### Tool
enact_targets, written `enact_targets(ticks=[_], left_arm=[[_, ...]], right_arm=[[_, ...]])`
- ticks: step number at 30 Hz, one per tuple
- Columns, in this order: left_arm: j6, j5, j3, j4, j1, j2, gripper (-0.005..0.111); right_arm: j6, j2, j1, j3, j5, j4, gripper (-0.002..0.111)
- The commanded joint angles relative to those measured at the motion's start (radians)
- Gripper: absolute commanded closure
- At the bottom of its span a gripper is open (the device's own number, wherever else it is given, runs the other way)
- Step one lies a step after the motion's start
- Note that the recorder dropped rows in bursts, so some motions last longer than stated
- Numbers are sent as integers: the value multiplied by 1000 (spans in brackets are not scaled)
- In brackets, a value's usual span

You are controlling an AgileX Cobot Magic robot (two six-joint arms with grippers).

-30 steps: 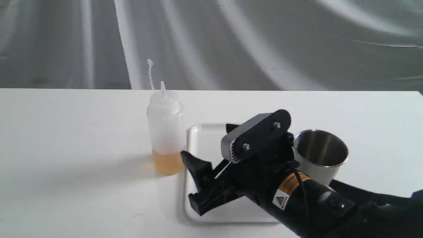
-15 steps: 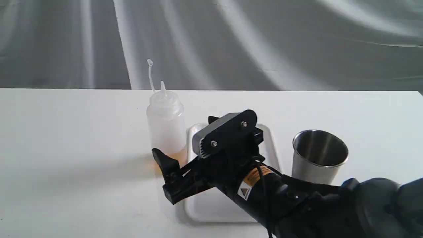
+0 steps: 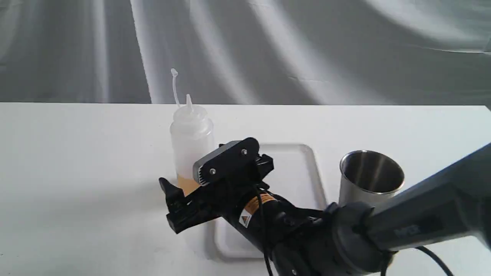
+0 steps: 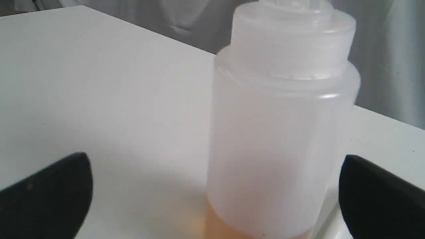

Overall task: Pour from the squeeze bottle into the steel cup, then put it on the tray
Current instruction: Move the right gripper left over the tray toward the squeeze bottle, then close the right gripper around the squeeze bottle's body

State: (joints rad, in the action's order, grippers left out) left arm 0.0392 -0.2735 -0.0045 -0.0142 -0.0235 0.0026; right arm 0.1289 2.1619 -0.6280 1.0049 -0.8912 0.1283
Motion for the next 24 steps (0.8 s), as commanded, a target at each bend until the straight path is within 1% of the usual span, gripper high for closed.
enact_targets(ticks=[1,8,24], left_arm=[[-5,8,4,-1,2,-3,107],[-5,8,4,-1,2,-3,107],[-5,8,4,-1,2,-3,107]], right_arm=[[24,35,3,41,-10,30,3],[21,91,31,102,1,85,3],[27,165,49,230,43,60,3]])
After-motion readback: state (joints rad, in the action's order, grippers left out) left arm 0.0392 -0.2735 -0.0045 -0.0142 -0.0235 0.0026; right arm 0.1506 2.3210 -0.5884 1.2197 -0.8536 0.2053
